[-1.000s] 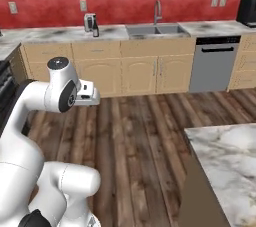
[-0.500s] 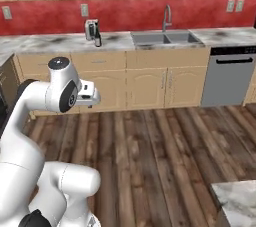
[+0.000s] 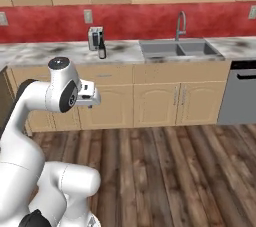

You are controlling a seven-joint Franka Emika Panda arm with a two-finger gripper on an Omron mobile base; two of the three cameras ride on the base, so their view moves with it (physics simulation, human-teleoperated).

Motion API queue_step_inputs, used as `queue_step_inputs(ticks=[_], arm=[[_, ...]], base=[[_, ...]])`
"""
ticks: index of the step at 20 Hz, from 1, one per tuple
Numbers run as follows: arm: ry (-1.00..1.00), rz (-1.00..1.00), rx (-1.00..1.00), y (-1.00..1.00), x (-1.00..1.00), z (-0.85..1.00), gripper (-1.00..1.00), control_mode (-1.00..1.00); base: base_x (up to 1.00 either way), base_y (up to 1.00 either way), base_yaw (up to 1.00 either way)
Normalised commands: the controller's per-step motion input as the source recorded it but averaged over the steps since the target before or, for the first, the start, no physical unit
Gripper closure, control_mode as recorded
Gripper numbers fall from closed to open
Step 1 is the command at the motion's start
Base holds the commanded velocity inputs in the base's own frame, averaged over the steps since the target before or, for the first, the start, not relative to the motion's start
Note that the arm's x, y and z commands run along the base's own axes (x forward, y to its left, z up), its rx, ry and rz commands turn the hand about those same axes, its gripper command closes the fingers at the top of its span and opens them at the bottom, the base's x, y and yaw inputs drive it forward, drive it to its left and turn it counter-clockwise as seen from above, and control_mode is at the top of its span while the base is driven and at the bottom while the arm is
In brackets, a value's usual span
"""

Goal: There is a wine glass and glass cup on the dining counter. Place the wine bottle next to the wine glass and the juice bottle next to the glass cup.

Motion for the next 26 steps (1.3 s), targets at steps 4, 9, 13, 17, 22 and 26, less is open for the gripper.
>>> queue_step_inputs(ticks=[4,9,13,17,22,26], arm=[[0.00,0.00,0.00,0.00,0.00,0.00,-1.00,1.00],[0.00,0.00,0.00,0.00,0.00,0.00,-1.00,1.00],[0.00,0.00,0.00,0.00,0.00,0.00,-1.00,1.00],[0.00,0.00,0.00,0.00,0.00,0.00,-1.00,1.00],[0.00,0.00,0.00,0.00,0.00,0.00,-1.00,1.00],[0.00,0.00,0.00,0.00,0.00,0.00,-1.00,1.00]], base=[[0.94,0.15,0.06],[0.94,0.03,0.06],[0.94,0.00,0.06],[0.90,-0.03,0.07],[0.84,-0.18,0.04],[0.84,-0.22,0.02]])
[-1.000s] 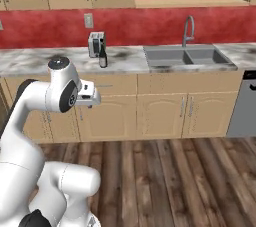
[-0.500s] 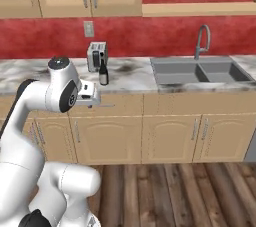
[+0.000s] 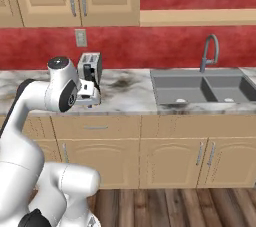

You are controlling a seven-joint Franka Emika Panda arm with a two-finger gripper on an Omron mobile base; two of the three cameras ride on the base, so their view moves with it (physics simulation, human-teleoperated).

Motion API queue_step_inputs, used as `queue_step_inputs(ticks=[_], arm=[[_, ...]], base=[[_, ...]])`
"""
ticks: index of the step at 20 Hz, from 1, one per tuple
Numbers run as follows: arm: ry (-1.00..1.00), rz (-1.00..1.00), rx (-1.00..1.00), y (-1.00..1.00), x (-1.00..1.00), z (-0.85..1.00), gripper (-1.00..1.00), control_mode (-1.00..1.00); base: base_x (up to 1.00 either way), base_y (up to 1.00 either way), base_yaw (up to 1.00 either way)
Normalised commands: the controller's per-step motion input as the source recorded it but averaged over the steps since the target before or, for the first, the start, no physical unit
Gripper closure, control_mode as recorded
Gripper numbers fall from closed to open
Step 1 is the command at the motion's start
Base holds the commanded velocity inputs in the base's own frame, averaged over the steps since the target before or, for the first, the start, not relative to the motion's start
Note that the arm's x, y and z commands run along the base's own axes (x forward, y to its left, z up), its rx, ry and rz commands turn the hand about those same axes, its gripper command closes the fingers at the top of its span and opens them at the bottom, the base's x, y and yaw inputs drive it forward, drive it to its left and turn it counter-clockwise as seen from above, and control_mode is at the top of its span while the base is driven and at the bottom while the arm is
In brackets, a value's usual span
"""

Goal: There is a wine glass and glass cup on the dining counter. Place the wine bottle next to the wine glass and the juice bottle next to the glass cup.

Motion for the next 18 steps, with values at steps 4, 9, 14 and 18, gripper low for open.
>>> queue_step_inputs(ticks=[4,9,14,18], arm=[[0.00,0.00,0.00,0.00,0.00,0.00,-1.00,1.00],[0.00,0.00,0.00,0.00,0.00,0.00,-1.00,1.00],[0.00,0.00,0.00,0.00,0.00,0.00,-1.00,1.00],[0.00,0.00,0.00,0.00,0.00,0.00,-1.00,1.00]], base=[[0.79,-0.21,0.00],[0.67,-0.01,0.07],[0.15,-0.06,0.06],[0.00,-0.05,0.00]])
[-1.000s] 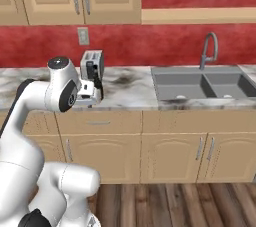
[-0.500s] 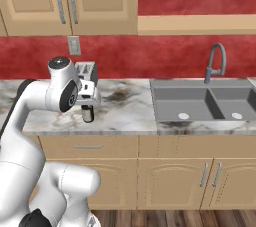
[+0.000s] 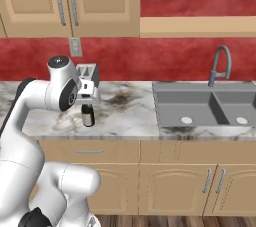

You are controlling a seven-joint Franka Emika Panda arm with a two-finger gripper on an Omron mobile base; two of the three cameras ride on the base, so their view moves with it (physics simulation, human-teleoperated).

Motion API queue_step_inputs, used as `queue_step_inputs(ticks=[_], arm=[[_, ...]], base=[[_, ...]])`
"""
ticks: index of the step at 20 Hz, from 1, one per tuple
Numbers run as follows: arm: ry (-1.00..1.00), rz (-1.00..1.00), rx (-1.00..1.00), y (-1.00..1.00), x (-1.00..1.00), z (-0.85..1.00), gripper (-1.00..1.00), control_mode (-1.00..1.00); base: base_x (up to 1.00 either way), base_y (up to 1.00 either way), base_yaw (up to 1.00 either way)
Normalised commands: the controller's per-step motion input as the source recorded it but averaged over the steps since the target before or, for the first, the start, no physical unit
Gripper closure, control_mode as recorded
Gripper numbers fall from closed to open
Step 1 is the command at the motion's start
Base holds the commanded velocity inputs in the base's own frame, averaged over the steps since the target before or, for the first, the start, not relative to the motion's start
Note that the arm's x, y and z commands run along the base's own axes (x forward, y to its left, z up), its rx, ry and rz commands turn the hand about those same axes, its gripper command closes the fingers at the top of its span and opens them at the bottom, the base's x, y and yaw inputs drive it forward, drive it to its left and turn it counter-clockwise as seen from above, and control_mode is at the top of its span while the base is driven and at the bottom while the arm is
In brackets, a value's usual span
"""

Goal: There is a wine glass and glass cup on the dining counter. Place the wine bottle next to the wine glass and the juice bottle next to the glass cup.

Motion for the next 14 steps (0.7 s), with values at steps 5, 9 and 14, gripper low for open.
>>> queue_step_inputs(ticks=[5,9,14], arm=[[0.00,0.00,0.00,0.00,0.00,0.00,-1.00,1.00],[0.00,0.00,0.00,0.00,0.00,0.00,-1.00,1.00],[0.00,0.00,0.00,0.00,0.00,0.00,-1.00,1.00]], base=[[0.00,-0.01,0.00],[0.00,0.00,0.00],[0.00,0.00,0.00]])
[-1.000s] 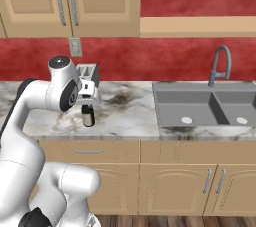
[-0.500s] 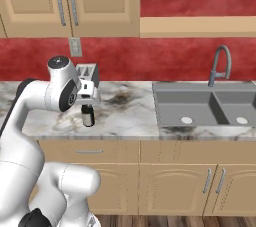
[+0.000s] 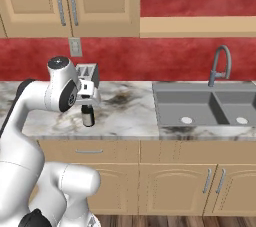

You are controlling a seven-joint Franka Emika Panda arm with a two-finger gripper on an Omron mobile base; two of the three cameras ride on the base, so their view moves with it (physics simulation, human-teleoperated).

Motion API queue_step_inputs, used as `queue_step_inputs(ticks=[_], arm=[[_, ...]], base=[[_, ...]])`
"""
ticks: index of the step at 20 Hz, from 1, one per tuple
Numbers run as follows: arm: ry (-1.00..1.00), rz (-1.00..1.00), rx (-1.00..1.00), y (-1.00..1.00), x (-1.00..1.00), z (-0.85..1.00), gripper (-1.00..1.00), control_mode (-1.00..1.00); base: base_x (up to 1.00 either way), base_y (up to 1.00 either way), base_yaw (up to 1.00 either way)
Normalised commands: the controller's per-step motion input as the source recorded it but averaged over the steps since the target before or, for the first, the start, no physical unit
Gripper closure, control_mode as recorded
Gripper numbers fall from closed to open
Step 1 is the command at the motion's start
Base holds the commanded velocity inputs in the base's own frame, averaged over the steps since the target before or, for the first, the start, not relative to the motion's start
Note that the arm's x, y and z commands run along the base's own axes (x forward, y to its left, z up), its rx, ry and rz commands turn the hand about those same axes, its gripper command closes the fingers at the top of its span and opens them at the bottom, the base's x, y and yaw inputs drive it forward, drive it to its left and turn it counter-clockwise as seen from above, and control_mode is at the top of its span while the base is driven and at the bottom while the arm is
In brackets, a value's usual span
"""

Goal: There is a wine glass and glass cup on the dining counter. Place the wine bottle next to the wine glass and the juice bottle next to the glass cup.

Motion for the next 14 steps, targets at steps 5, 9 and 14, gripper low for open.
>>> queue_step_inputs(ticks=[5,9,14], arm=[[0.00,0.00,0.00,0.00,0.00,0.00,-1.00,1.00],[0.00,0.04,0.01,-0.01,0.00,0.00,-1.00,-1.00],[0.00,0.28,0.03,-0.05,-0.03,0.06,-1.00,-1.00]], base=[[0.00,0.00,0.00],[-0.02,0.00,0.01],[0.00,0.00,0.00]])
